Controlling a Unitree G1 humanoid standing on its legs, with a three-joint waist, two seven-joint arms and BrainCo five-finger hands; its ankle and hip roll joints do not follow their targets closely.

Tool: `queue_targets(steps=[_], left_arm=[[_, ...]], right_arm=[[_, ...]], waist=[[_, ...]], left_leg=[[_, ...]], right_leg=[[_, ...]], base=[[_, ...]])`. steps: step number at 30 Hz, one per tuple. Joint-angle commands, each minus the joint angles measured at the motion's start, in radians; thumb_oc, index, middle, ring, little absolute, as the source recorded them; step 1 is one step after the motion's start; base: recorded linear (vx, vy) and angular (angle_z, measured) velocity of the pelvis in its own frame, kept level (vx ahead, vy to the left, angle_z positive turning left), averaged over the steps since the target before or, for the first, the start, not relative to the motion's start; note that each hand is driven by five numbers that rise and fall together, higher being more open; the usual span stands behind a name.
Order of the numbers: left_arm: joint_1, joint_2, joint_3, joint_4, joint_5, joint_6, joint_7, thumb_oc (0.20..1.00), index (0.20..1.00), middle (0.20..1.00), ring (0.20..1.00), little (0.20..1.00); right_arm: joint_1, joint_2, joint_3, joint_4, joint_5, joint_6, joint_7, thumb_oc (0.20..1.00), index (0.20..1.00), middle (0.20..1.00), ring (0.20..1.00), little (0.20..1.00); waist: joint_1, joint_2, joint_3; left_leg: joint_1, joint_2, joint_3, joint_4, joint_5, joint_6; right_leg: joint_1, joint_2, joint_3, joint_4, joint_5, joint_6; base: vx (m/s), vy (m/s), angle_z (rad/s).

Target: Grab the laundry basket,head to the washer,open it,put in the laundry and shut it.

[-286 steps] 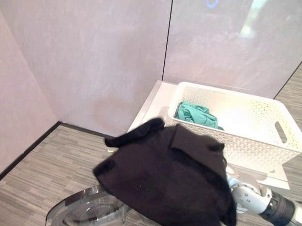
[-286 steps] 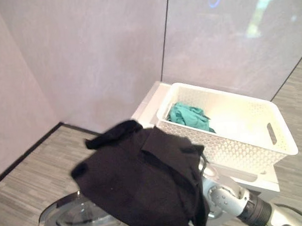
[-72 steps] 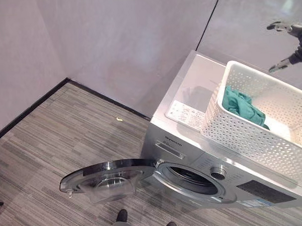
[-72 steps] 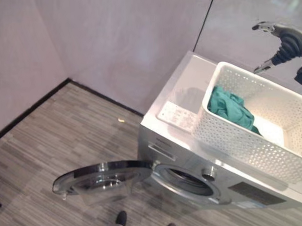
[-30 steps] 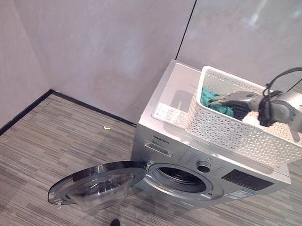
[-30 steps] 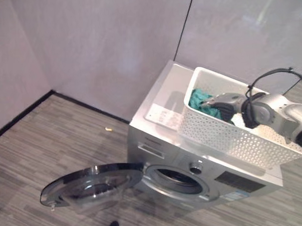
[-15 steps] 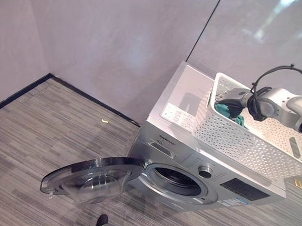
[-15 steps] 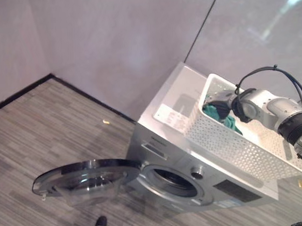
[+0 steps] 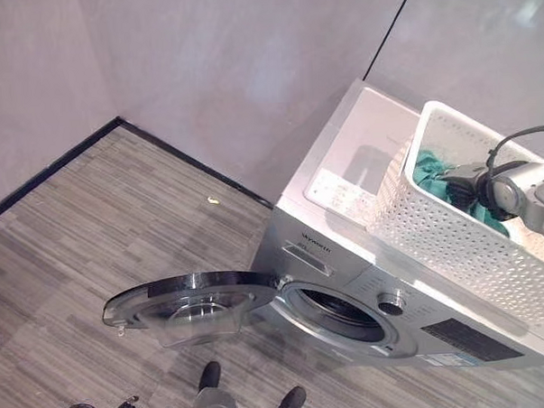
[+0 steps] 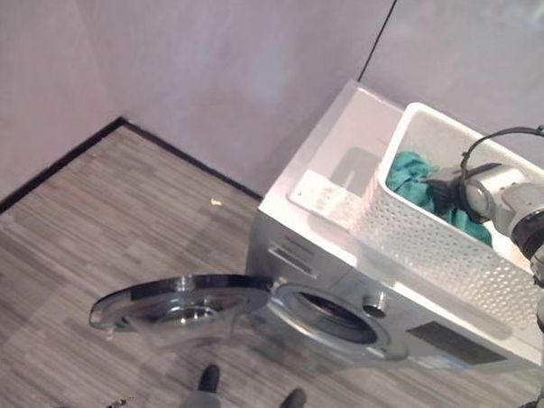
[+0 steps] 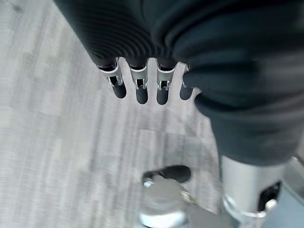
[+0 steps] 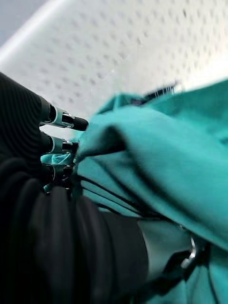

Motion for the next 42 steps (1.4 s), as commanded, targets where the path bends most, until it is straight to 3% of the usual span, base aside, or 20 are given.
queue_targets(steps=[1, 8, 9, 10, 11, 12, 21, 28, 29, 33, 34, 39, 42], left_arm=[[0.001, -0.004, -0.016, 0.014, -0.017, -0.017, -0.001, 1.0, 1.0, 1.0, 1.0, 1.0], [0.03, -0.019, -0.046, -0.007, -0.002, -0.021, -0.028, 1.0, 1.0, 1.0, 1.0, 1.0], [0.031, -0.016, -0.05, -0.008, -0.001, -0.02, -0.032, 1.0, 1.0, 1.0, 1.0, 1.0], [0.03, -0.015, -0.053, -0.009, 0.0, -0.019, -0.034, 1.0, 1.0, 1.0, 1.0, 1.0], [0.034, -0.015, -0.054, -0.011, 0.0, -0.018, -0.035, 1.0, 1.0, 1.0, 1.0, 1.0], [0.035, -0.015, -0.055, -0.012, 0.0, -0.018, -0.037, 1.0, 1.0, 1.0, 1.0, 1.0], [0.041, -0.016, -0.043, -0.005, -0.018, -0.009, -0.051, 1.0, 1.0, 1.0, 1.0, 1.0], [0.052, -0.029, -0.02, 0.022, -0.046, -0.004, -0.046, 1.0, 1.0, 1.0, 1.0, 1.0], [0.052, -0.034, -0.017, 0.028, -0.057, -0.002, -0.042, 1.0, 1.0, 1.0, 1.0, 1.0], [0.05, -0.037, -0.011, 0.043, -0.073, 0.002, -0.043, 1.0, 1.0, 1.0, 1.0, 1.0], [0.048, -0.037, -0.013, 0.042, -0.073, 0.002, -0.043, 1.0, 1.0, 1.0, 1.0, 1.0], [0.064, -0.046, -0.022, 0.052, -0.089, -0.001, -0.034, 1.0, 1.0, 1.0, 1.0, 1.0], [0.069, -0.052, -0.034, 0.049, -0.098, -0.006, -0.022, 1.0, 1.0, 1.0, 1.0, 1.0]], right_arm=[[0.001, -0.04, 0.047, 0.076, 0.018, 0.045, 0.065, 1.0, 1.0, 1.0, 1.0, 1.0], [0.159, -0.009, -0.096, 0.192, 0.113, 0.081, 0.138, 1.0, 1.0, 1.0, 1.0, 1.0], [0.173, -0.006, -0.111, 0.21, 0.108, 0.087, 0.14, 0.94, 0.94, 0.94, 0.94, 0.94], [0.176, -0.004, -0.115, 0.231, 0.103, 0.091, 0.141, 0.507, 0.507, 0.507, 0.507, 0.507], [0.176, -0.002, -0.121, 0.239, 0.1, 0.093, 0.143, 0.225, 0.225, 0.225, 0.225, 0.225], [0.178, -0.002, -0.124, 0.243, 0.098, 0.094, 0.143, 0.2, 0.2, 0.2, 0.2, 0.2], [0.155, -0.052, -0.171, 0.132, 0.196, 0.111, 0.125, 0.2, 0.2, 0.2, 0.2, 0.2], [0.126, -0.052, -0.328, 0.135, 0.295, 0.141, 0.0, 0.2, 0.2, 0.2, 0.2, 0.2], [0.102, -0.047, -0.387, 0.17, 0.337, 0.152, -0.063, 0.2, 0.2, 0.2, 0.2, 0.2], [0.1, 0.008, -0.49, 0.256, 0.393, 0.156, -0.131, 0.2, 0.2, 0.2, 0.2, 0.2], [0.1, 0.006, -0.491, 0.257, 0.393, 0.157, -0.131, 0.2, 0.2, 0.2, 0.2, 0.2], [0.038, 0.062, -0.671, 0.303, 0.666, 0.121, -0.246, 0.2, 0.2, 0.2, 0.2, 0.2], [-0.01, 0.08, -0.719, 0.35, 0.786, 0.101, -0.27, 0.2, 0.2, 0.2, 0.2, 0.2]], waist=[[0.04, -0.028, 0.018], [0.066, -0.001, 0.016], [0.07, -0.001, 0.015], [0.075, -0.001, 0.015], [0.078, -0.002, 0.013], [0.079, -0.002, 0.013], [0.074, -0.001, -0.001], [0.044, 0.011, -0.035], [0.036, 0.019, -0.045], [0.025, 0.033, -0.067], [0.025, 0.032, -0.063], [0.006, 0.057, -0.106], [0.006, 0.063, -0.132]], left_leg=[[-0.046, -0.007, -0.064, -0.052, 0.027, -0.01], [-0.053, -0.015, -0.083, -0.052, 0.03, -0.001], [-0.053, -0.016, -0.085, -0.052, 0.029, -0.001], [-0.053, -0.017, -0.086, -0.052, 0.029, 0.0], [-0.054, -0.017, -0.088, -0.052, 0.03, 0.001], [-0.053, -0.017, -0.09, -0.052, 0.03, 0.001], [-0.041, -0.018, -0.097, -0.052, 0.028, 0.003], [-0.018, -0.017, -0.1, -0.051, 0.026, -0.002], [-0.012, -0.02, -0.1, -0.052, 0.025, -0.002], [0.004, -0.019, -0.101, -0.051, 0.023, -0.002], [-0.006, -0.028, -0.098, -0.052, 0.044, 0.007], [0.023, -0.025, -0.099, -0.051, 0.041, 0.0], [0.049, -0.014, -0.103, -0.05, 0.019, -0.013]], right_leg=[[0.079, -0.055, 0.006, 0.004, -0.002, 0.09], [0.079, -0.055, -0.013, 0.003, -0.004, 0.093], [0.08, -0.055, -0.014, 0.003, -0.004, 0.093], [0.08, -0.055, -0.016, 0.003, -0.004, 0.093], [0.081, -0.055, -0.017, 0.003, -0.005, 0.093], [0.082, -0.054, -0.018, 0.003, -0.005, 0.093], [0.098, -0.053, -0.022, 0.004, -0.007, 0.093], [0.127, -0.053, -0.025, 0.005, -0.012, 0.089], [0.132, -0.052, -0.024, 0.005, -0.013, 0.088], [0.148, -0.054, -0.024, 0.005, -0.018, 0.086], [0.14, -0.064, -0.038, 0.007, -0.003, 0.078], [0.173, -0.062, -0.044, 0.008, -0.018, 0.072], [0.199, -0.051, -0.034, 0.007, -0.042, 0.077]], base=[[-0.02, -0.007, 0.05], [0.01, -0.013, 0.09], [0.0, -0.004, 0.09], [0.01, -0.004, 0.06], [0.01, -0.004, 0.05], [0.01, -0.003, 0.05], [0.0, -0.001, 0.03], [0.0, 0.005, 0.04], [0.0, 0.023, 0.11], [-0.02, 0.021, 0.01], [-0.06, 0.049, -0.02], [-0.03, 0.016, 0.01], [0.02, -0.034, 0.0]])
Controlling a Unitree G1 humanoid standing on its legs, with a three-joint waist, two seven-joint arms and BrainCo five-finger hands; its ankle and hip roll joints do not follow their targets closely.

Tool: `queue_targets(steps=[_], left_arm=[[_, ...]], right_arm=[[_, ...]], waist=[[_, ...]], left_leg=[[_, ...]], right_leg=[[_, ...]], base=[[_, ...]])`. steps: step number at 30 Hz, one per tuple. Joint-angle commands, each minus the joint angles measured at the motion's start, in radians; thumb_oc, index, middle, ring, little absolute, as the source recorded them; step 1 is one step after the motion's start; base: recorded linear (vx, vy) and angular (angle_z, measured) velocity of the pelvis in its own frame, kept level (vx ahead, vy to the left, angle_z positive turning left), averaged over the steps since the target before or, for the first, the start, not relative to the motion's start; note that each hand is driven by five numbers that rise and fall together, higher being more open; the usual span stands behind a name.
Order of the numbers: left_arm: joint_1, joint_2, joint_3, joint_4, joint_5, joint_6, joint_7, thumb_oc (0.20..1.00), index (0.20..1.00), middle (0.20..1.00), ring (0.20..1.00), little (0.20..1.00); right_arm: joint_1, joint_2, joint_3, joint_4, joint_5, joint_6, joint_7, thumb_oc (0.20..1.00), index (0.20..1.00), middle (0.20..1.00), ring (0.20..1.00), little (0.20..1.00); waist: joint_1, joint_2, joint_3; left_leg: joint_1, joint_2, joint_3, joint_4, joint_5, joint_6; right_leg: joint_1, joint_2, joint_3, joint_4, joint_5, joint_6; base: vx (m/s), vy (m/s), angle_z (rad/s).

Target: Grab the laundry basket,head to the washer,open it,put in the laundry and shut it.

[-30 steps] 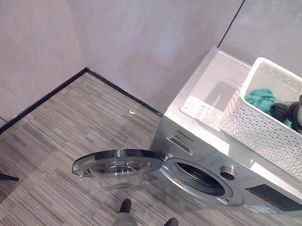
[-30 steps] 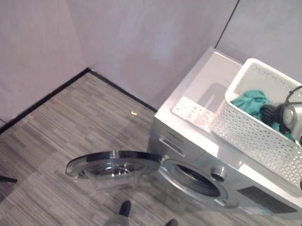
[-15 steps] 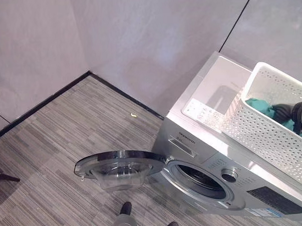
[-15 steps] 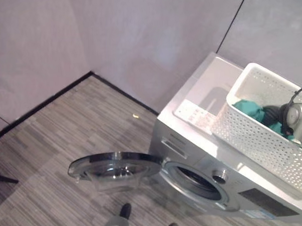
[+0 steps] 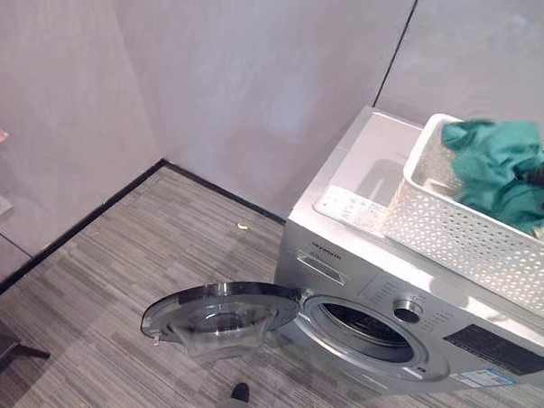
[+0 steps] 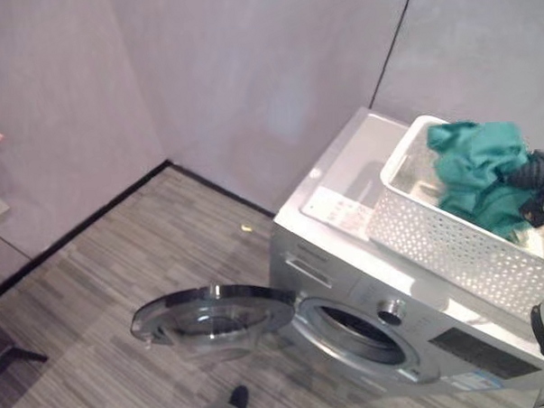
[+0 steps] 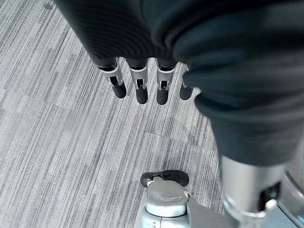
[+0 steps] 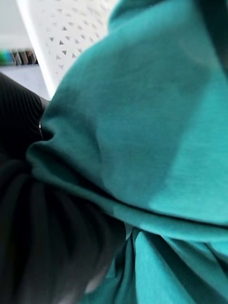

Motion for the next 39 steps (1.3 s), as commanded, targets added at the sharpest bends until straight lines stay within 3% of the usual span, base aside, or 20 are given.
queue_targets(steps=[1, 6, 11, 12, 13, 14, 15, 16, 20, 21, 25, 29, 32, 33, 34, 35, 36, 39], left_arm=[[0.006, 0.006, -0.024, 0.022, -0.028, -0.005, 0.035, 1.0, 1.0, 1.0, 1.0, 1.0], [0.01, -0.03, -0.06, 0.0, -0.054, -0.015, 0.051, 1.0, 1.0, 1.0, 1.0, 1.0], [-0.018, -0.066, -0.103, -0.077, -0.133, -0.05, 0.077, 1.0, 1.0, 1.0, 1.0, 1.0], [-0.066, 0.052, -0.113, -0.418, -0.305, -0.003, 0.018, 1.0, 1.0, 1.0, 1.0, 1.0], [-0.064, 0.054, -0.113, -0.42, -0.305, -0.001, 0.018, 1.0, 1.0, 1.0, 1.0, 1.0], [0.07, 0.029, -0.134, -0.442, -0.239, -0.053, 0.027, 1.0, 1.0, 1.0, 1.0, 1.0], [0.071, 0.029, -0.134, -0.439, -0.238, -0.056, 0.028, 1.0, 1.0, 1.0, 1.0, 1.0], [0.109, 0.018, -0.165, -0.509, -0.274, -0.059, 0.018, 1.0, 1.0, 1.0, 1.0, 1.0], [0.144, 0.046, -0.179, -0.625, -0.279, -0.036, 0.0, 1.0, 1.0, 1.0, 1.0, 1.0], [0.192, 0.081, -0.175, -0.804, -0.346, -0.03, -0.033, 1.0, 1.0, 1.0, 1.0, 1.0], [0.238, 0.13, -0.179, -0.967, -0.399, -0.027, -0.074, 1.0, 1.0, 1.0, 1.0, 1.0], [0.346, 0.265, -0.117, -1.293, -0.589, -0.031, -0.163, 1.0, 1.0, 1.0, 1.0, 1.0], [0.426, 0.39, -0.038, -1.469, -0.694, -0.028, -0.211, 1.0, 1.0, 1.0, 1.0, 1.0], [0.436, 0.394, -0.03, -1.478, -0.697, -0.024, -0.211, 1.0, 1.0, 1.0, 1.0, 1.0], [0.479, 0.47, 0.048, -1.569, -0.745, -0.039, -0.222, 1.0, 1.0, 1.0, 1.0, 1.0], [0.489, 0.473, 0.056, -1.575, -0.747, -0.036, -0.221, 1.0, 1.0, 1.0, 1.0, 1.0], [0.519, 0.526, 0.169, -1.647, -0.819, -0.06, -0.226, 1.0, 1.0, 1.0, 1.0, 1.0], [0.537, 0.562, 0.335, -1.717, -0.865, -0.1, -0.197, 1.0, 1.0, 1.0, 1.0, 1.0]], right_arm=[[-0.21, -0.001, -0.013, 0.014, 0.261, -0.07, -0.115, 0.2, 0.2, 0.2, 0.2, 0.2], [-0.32, 0.033, -0.015, 0.029, 0.4, -0.102, -0.149, 0.2, 0.2, 0.2, 0.2, 0.2], [-0.371, 0.097, -0.031, -0.181, 0.542, -0.191, -0.216, 0.2, 0.2, 0.2, 0.2, 0.2], [-0.353, 0.107, -0.041, -0.253, 0.551, -0.204, -0.22, 0.2, 0.2, 0.2, 0.2, 0.2], [-0.35, 0.108, -0.044, -0.254, 0.551, -0.204, -0.22, 0.2, 0.2, 0.2, 0.2, 0.2], [-0.312, 0.095, -0.1, -0.318, 0.515, -0.225, -0.265, 0.2, 0.2, 0.2, 0.2, 0.2], [-0.305, 0.097, -0.105, -0.322, 0.513, -0.225, -0.267, 0.2, 0.2, 0.2, 0.2, 0.2], [-0.326, 0.148, -0.095, -0.407, 0.547, -0.269, -0.278, 0.2, 0.2, 0.2, 0.2, 0.2], [-0.31, 0.2, -0.106, -0.509, 0.508, -0.261, -0.312, 0.2, 0.2, 0.2, 0.2, 0.2], [-0.278, 0.23, -0.104, -0.619, 0.479, -0.265, -0.31, 0.2, 0.2, 0.2, 0.2, 0.2], [-0.244, 0.243, -0.101, -0.672, 0.471, -0.269, -0.302, 0.2, 0.2, 0.2, 0.2, 0.2], [-0.19, 0.227, -0.077, -0.712, 0.449, -0.275, -0.278, 0.2, 0.2, 0.2, 0.2, 0.2], [-0.168, 0.226, -0.059, -0.702, 0.469, -0.279, -0.26, 0.2, 0.2, 0.2, 0.2, 0.2], [-0.167, 0.23, -0.061, -0.701, 0.469, -0.28, -0.259, 0.2, 0.2, 0.2, 0.2, 0.2], [-0.143, 0.219, -0.05, -0.697, 0.487, -0.284, -0.253, 0.2, 0.2, 0.2, 0.2, 0.2], [-0.141, 0.222, -0.053, -0.698, 0.487, -0.284, -0.253, 0.2, 0.2, 0.2, 0.2, 0.2], [-0.097, 0.198, -0.054, -0.728, 0.496, -0.292, -0.242, 0.2, 0.2, 0.2, 0.2, 0.2], [0.006, 0.161, -0.091, -0.782, 0.516, -0.305, -0.226, 0.2, 0.2, 0.2, 0.2, 0.2]], waist=[[0.025, -0.047, -0.037], [0.012, -0.035, -0.068], [-0.02, -0.013, -0.096], [-0.021, 0.008, -0.105], [-0.021, 0.007, -0.105], [-0.01, 0.018, -0.103], [-0.011, 0.017, -0.105], [-0.011, 0.023, -0.106], [-0.02, 0.036, -0.107], [-0.029, 0.049, -0.109], [-0.034, 0.055, -0.11], [-0.034, 0.067, -0.11], [-0.033, 0.073, -0.112], [-0.036, 0.07, -0.113], [-0.028, 0.074, -0.112], [-0.031, 0.07, -0.114], [-0.021, 0.074, -0.112], [-0.007, 0.066, -0.111]], left_leg=[[-0.01, -0.004, -0.042, -0.069, 0.043, -0.015], [0.012, 0.001, -0.033, -0.067, 0.044, -0.021], [0.041, 0.011, -0.007, -0.065, 0.045, -0.027], [0.042, 0.01, -0.008, -0.064, 0.044, -0.024], [0.042, 0.01, -0.008, -0.064, 0.044, -0.024], [0.043, 0.013, -0.011, -0.063, 0.048, -0.022], [0.044, 0.013, -0.011, -0.063, 0.048, -0.023], [0.048, 0.015, -0.012, -0.062, 0.049, -0.024], [0.058, 0.02, -0.002, -0.062, 0.048, -0.023], [0.064, 0.022, 0.007, -0.061, 0.047, -0.021], [0.073, 0.024, 0.015, -0.062, 0.044, -0.02], [0.085, 0.027, 0.023, -0.062, 0.039, -0.015], [0.093, 0.026, 0.028, -0.063, 0.038, -0.013], [0.094, 0.026, 0.028, -0.063, 0.038, -0.013], [0.098, 0.026, 0.029, -0.062, 0.037, -0.012], [0.099, 0.026, 0.029, -0.062, 0.037, -0.012], [0.102, 0.026, 0.024, -0.063, 0.039, -0.012], [0.104, 0.027, 0.008, -0.063, 0.041, -0.015]], right_leg=[[0.099, -0.042, 0.003, 0.012, -0.024, 0.07], [0.117, -0.035, 0.006, 0.013, -0.035, 0.065], [0.129, -0.023, 0.031, 0.015, -0.045, 0.055], [0.131, -0.023, 0.029, 0.015, -0.041, 0.055], [0.131, -0.024, 0.029, 0.014, -0.041, 0.055], [0.135, -0.022, 0.024, 0.016, -0.047, 0.053], [0.135, -0.022, 0.023, 0.016, -0.047, 0.052], [0.138, -0.018, 0.028, 0.017, -0.049, 0.049], [0.14, -0.014, 0.038, 0.022, -0.053, 0.045], [0.139, -0.013, 0.048, 0.025, -0.056, 0.043], [0.144, -0.012, 0.053, 0.023, -0.055, 0.043], [0.148, -0.012, 0.061, 0.02, -0.054, 0.043], [0.152, -0.012, 0.067, 0.018, -0.052, 0.045], [0.152, -0.012, 0.067, 0.018, -0.052, 0.045], [0.157, -0.013, 0.069, 0.018, -0.052, 0.046], [0.158, -0.013, 0.069, 0.017, -0.052, 0.046], [0.16, -0.014, 0.068, 0.019, -0.052, 0.047], [0.173, -0.015, 0.057, 0.019, -0.056, 0.047]], base=[[-0.11, 0.037, -0.02], [-0.07, 0.0, -0.01], [-0.07, -0.009, -0.11], [-0.03, 0.012, -0.2], [-0.04, 0.01, -0.05], [-0.04, -0.008, 0.09], [-0.06, -0.02, 0.02], [-0.03, -0.014, -0.04], [-0.05, -0.005, -0.1], [-0.04, -0.009, -0.16], [-0.02, -0.002, -0.06], [-0.01, -0.002, -0.04], [0.0, 0.006, -0.04], [0.0, 0.0, 0.0], [0.0, 0.0, 0.0], [0.0, 0.0, 0.0], [0.0, -0.004, -0.03], [0.0, 0.0, 0.0]])
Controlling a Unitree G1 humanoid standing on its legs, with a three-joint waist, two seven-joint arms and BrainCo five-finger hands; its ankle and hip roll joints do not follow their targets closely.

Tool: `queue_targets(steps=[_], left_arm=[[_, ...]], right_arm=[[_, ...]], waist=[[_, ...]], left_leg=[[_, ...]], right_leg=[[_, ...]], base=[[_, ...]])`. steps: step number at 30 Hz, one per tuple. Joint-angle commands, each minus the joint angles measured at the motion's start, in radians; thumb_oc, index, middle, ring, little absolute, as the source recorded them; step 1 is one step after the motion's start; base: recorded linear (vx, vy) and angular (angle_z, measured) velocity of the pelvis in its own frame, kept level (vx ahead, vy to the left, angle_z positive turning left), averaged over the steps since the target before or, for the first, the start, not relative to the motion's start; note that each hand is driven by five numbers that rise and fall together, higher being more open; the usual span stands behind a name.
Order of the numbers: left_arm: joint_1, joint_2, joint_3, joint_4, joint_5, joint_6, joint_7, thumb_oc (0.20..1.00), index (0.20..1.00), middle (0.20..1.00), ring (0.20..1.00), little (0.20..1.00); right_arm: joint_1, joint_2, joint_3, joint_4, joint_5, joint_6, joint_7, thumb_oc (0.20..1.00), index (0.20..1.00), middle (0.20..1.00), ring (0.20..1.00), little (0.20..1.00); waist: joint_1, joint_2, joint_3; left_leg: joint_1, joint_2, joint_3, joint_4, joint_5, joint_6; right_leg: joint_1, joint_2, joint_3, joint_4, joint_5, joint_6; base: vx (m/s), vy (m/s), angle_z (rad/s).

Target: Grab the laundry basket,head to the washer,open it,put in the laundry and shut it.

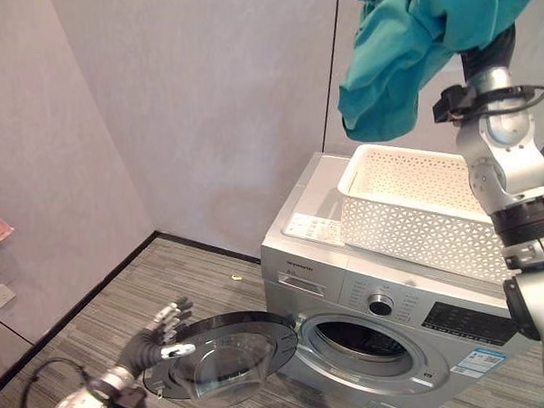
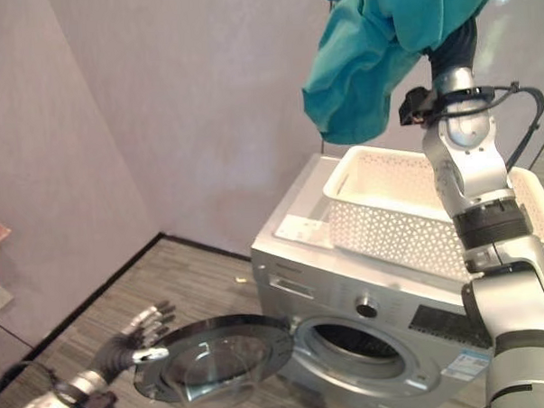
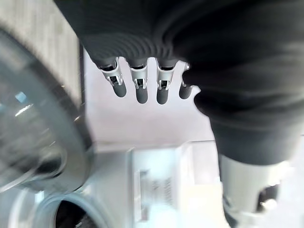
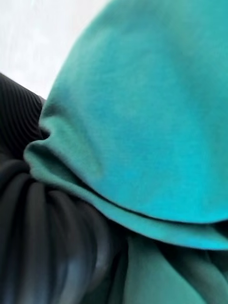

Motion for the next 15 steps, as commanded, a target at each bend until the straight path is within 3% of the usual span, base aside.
queue_targets(steps=[1, 6, 9, 12, 13, 15], left_arm=[[-0.079, 0.019, 0.126, -0.042, -0.113, -0.137, 0.037, 1.0, 1.0, 1.0, 1.0, 1.0], [-0.173, 0.008, 0.148, -0.091, -0.133, -0.165, 0.08, 1.0, 1.0, 1.0, 1.0, 1.0], [-0.381, -0.085, -0.041, -0.112, -0.12, -0.163, 0.117, 1.0, 1.0, 1.0, 1.0, 1.0], [-0.443, -0.103, -0.105, -0.11, -0.037, -0.161, 0.126, 1.0, 1.0, 1.0, 1.0, 1.0], [-0.496, -0.124, -0.159, -0.091, 0.05, -0.167, 0.145, 1.0, 1.0, 1.0, 1.0, 1.0], [-0.551, -0.148, -0.213, -0.061, 0.064, -0.17, 0.152, 1.0, 1.0, 1.0, 1.0, 1.0]], right_arm=[[-0.016, -0.07, 0.0, -0.036, 0.052, -0.083, 0.023, 0.2, 0.2, 0.2, 0.2, 0.2], [0.036, -0.09, -0.014, -0.068, 0.048, -0.07, 0.036, 0.2, 0.2, 0.2, 0.2, 0.2], [-0.004, -0.052, 0.023, -0.081, 0.078, -0.054, 0.041, 0.2, 0.2, 0.2, 0.2, 0.2], [-0.035, -0.029, 0.037, -0.095, 0.101, -0.05, 0.048, 0.2, 0.2, 0.2, 0.2, 0.2], [-0.089, 0.002, 0.063, -0.107, 0.117, -0.048, 0.053, 0.2, 0.2, 0.2, 0.2, 0.2], [-0.14, 0.013, 0.091, -0.108, 0.125, -0.053, 0.056, 0.2, 0.2, 0.2, 0.2, 0.2]], waist=[[0.036, -0.05, -0.039], [0.045, -0.062, -0.04], [0.033, -0.075, -0.044], [0.029, -0.076, -0.044], [0.02, -0.083, -0.051], [0.017, -0.081, -0.049]], left_leg=[[-0.071, 0.015, -0.059, 0.011, 0.023, -0.019], [-0.069, 0.014, -0.071, 0.01, 0.024, -0.021], [-0.066, 0.014, -0.08, 0.011, 0.021, -0.025], [-0.065, 0.014, -0.076, 0.011, 0.019, -0.027], [-0.063, 0.015, -0.07, 0.011, 0.017, -0.028], [-0.064, 0.016, -0.065, 0.011, 0.017, -0.028]], right_leg=[[0.075, -0.028, -0.015, 0.018, -0.06, 0.047], [0.084, -0.029, -0.026, 0.019, -0.064, 0.046], [0.091, -0.026, -0.027, 0.02, -0.073, 0.041], [0.09, -0.024, -0.022, 0.02, -0.074, 0.039], [0.088, -0.024, -0.018, 0.021, -0.075, 0.038], [0.082, -0.024, -0.011, 0.022, -0.074, 0.037]], base=[[0.0, -0.011, 0.17], [0.0, -0.013, 0.09], [-0.02, -0.026, 0.09], [-0.01, -0.003, 0.04], [-0.01, -0.003, -0.05], [-0.01, -0.002, -0.03]])
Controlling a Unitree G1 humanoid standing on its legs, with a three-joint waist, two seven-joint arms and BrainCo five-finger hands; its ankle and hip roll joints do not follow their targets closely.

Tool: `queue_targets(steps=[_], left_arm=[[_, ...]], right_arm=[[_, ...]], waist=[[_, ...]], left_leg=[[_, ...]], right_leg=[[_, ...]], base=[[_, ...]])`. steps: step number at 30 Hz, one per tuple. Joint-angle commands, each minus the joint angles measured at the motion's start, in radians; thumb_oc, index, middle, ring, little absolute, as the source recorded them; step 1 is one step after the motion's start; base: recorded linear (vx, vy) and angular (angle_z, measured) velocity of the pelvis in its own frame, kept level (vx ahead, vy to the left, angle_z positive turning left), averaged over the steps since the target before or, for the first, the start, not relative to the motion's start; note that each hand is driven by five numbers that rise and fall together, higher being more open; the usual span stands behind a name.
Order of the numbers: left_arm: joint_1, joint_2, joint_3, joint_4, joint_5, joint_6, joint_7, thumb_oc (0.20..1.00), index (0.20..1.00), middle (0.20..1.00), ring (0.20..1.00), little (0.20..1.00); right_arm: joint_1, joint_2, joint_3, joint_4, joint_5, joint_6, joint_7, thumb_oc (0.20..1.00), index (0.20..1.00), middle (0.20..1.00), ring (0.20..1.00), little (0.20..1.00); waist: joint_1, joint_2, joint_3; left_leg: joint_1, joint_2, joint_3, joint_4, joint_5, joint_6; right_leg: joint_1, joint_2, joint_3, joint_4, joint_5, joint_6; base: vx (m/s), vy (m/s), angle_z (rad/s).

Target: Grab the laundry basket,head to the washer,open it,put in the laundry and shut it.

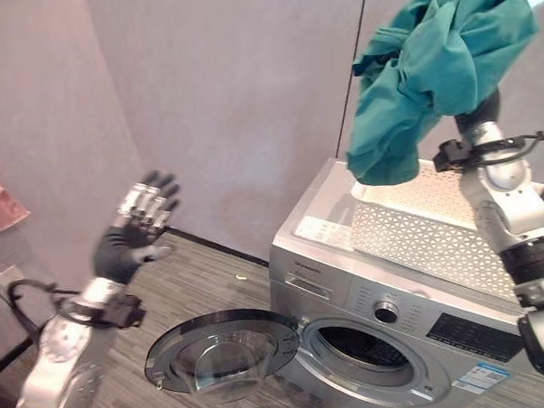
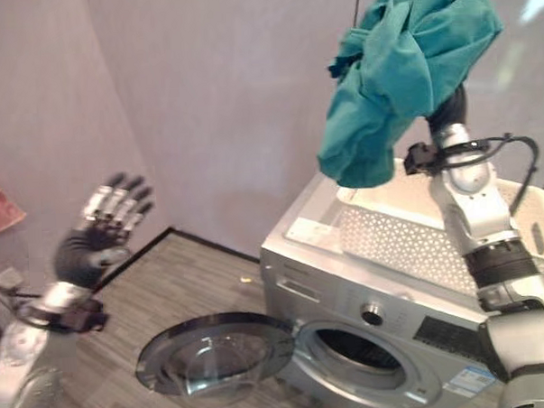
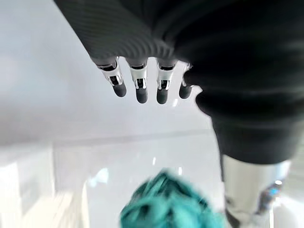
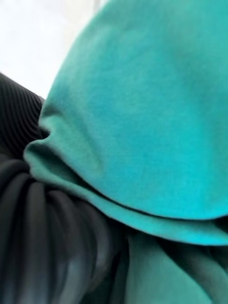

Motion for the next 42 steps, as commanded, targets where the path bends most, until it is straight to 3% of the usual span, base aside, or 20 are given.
queue_targets(steps=[1, 4, 11, 17, 18, 24, 27, 31, 33, 39, 42], left_arm=[[-0.07, 0.008, -0.065, 0.05, 0.073, -0.057, 0.05, 1.0, 1.0, 1.0, 1.0, 1.0], [-0.148, -0.068, -0.124, 0.103, 0.075, -0.052, 0.071, 1.0, 1.0, 1.0, 1.0, 1.0], [-0.333, -0.148, -0.207, 0.183, 0.071, -0.05, 0.131, 1.0, 1.0, 1.0, 1.0, 1.0], [-0.429, -0.194, -0.25, 0.211, 0.046, -0.051, 0.163, 1.0, 1.0, 1.0, 1.0, 1.0], [-0.484, -0.233, -0.268, 0.216, 0.007, -0.055, 0.184, 1.0, 1.0, 1.0, 1.0, 1.0], [-0.528, -0.27, -0.287, 0.202, -0.056, -0.064, 0.201, 1.0, 1.0, 1.0, 1.0, 1.0], [-0.585, -0.283, -0.307, 0.154, -0.101, -0.076, 0.204, 1.0, 1.0, 1.0, 1.0, 1.0], [-0.609, -0.285, -0.319, 0.099, -0.104, -0.087, 0.201, 1.0, 1.0, 1.0, 1.0, 1.0], [-0.609, -0.286, -0.319, 0.099, -0.104, -0.087, 0.201, 1.0, 1.0, 1.0, 1.0, 1.0], [-0.604, -0.268, -0.326, 0.088, -0.087, -0.07, 0.154, 1.0, 1.0, 1.0, 1.0, 1.0], [-0.602, -0.275, -0.336, 0.096, -0.1, -0.059, 0.134, 1.0, 1.0, 1.0, 1.0, 1.0]], right_arm=[[-0.243, 0.003, 0.08, -0.021, 0.09, -0.045, 0.003, 0.2, 0.2, 0.2, 0.2, 0.2], [-0.294, 0.081, 0.106, -0.047, 0.146, -0.052, 0.007, 0.2, 0.2, 0.2, 0.2, 0.2], [-0.304, 0.209, 0.151, -0.152, 0.193, -0.046, 0.013, 0.2, 0.2, 0.2, 0.2, 0.2], [-0.269, 0.264, 0.16, -0.187, 0.234, -0.04, 0.017, 0.2, 0.2, 0.2, 0.2, 0.2], [-0.241, 0.285, 0.172, -0.224, 0.245, -0.032, 0.023, 0.2, 0.2, 0.2, 0.2, 0.2], [-0.203, 0.304, 0.182, -0.256, 0.235, -0.026, 0.019, 0.2, 0.2, 0.2, 0.2, 0.2], [-0.157, 0.312, 0.158, -0.273, 0.073, -0.016, -0.021, 0.2, 0.2, 0.2, 0.2, 0.2], [-0.135, 0.244, 0.156, -0.266, -0.142, 0.005, -0.025, 0.2, 0.2, 0.2, 0.2, 0.2], [-0.134, 0.243, 0.156, -0.267, -0.142, 0.005, -0.025, 0.2, 0.2, 0.2, 0.2, 0.2], [-0.189, -0.012, 0.28, -0.243, -0.383, 0.037, 0.044, 0.2, 0.2, 0.2, 0.2, 0.2], [-0.2, -0.068, 0.322, -0.243, -0.385, 0.034, 0.094, 0.2, 0.2, 0.2, 0.2, 0.2]], waist=[[0.022, -0.057, -0.06], [0.002, -0.054, -0.065], [-0.029, -0.052, -0.069], [-0.038, -0.053, -0.066], [-0.044, -0.054, -0.066], [-0.051, -0.052, -0.065], [-0.058, -0.046, -0.062], [-0.056, -0.048, -0.057], [-0.056, -0.048, -0.057], [-0.062, -0.055, -0.06], [-0.065, -0.058, -0.064]], left_leg=[[-0.072, 0.011, -0.022, 0.006, 0.009, -0.019], [-0.065, 0.016, -0.001, 0.006, 0.005, -0.018], [-0.065, 0.024, 0.022, 0.003, 0.008, -0.018], [-0.066, 0.028, 0.026, 0.004, 0.01, -0.02], [-0.068, 0.032, 0.031, 0.004, 0.012, -0.021], [-0.067, 0.034, 0.034, 0.004, 0.013, -0.021], [-0.065, 0.037, 0.033, 0.004, 0.012, -0.019], [-0.061, 0.041, 0.027, 0.003, 0.012, -0.019], [-0.061, 0.041, 0.027, 0.003, 0.012, -0.02], [-0.06, 0.045, 0.024, 0.005, 0.014, -0.024], [-0.061, 0.046, 0.02, 0.005, 0.016, -0.025]], right_leg=[[0.048, -0.029, 0.032, 0.02, -0.065, 0.041], [0.039, -0.024, 0.055, 0.018, -0.062, 0.037], [0.018, -0.018, 0.084, 0.016, -0.054, 0.033], [0.013, -0.015, 0.091, 0.017, -0.054, 0.03], [0.011, -0.013, 0.093, 0.019, -0.055, 0.029], [0.008, -0.011, 0.096, 0.021, -0.055, 0.028], [0.004, -0.007, 0.098, 0.029, -0.06, 0.026], [0.007, -0.003, 0.095, 0.041, -0.068, 0.025], [0.007, -0.003, 0.095, 0.041, -0.068, 0.025], [0.011, 0.006, 0.091, 0.043, -0.073, 0.025], [0.012, 0.008, 0.087, 0.043, -0.074, 0.025]], base=[[-0.01, -0.006, -0.12], [0.0, -0.003, -0.19], [0.0, -0.001, -0.18], [-0.01, -0.006, -0.07], [0.0, 0.0, 0.0], [0.0, 0.0, 0.0], [0.0, 0.0, 0.0], [0.0, 0.0, 0.0], [0.0, 0.0, 0.0], [0.0, -0.008, 0.01], [0.0, -0.003, -0.01]])
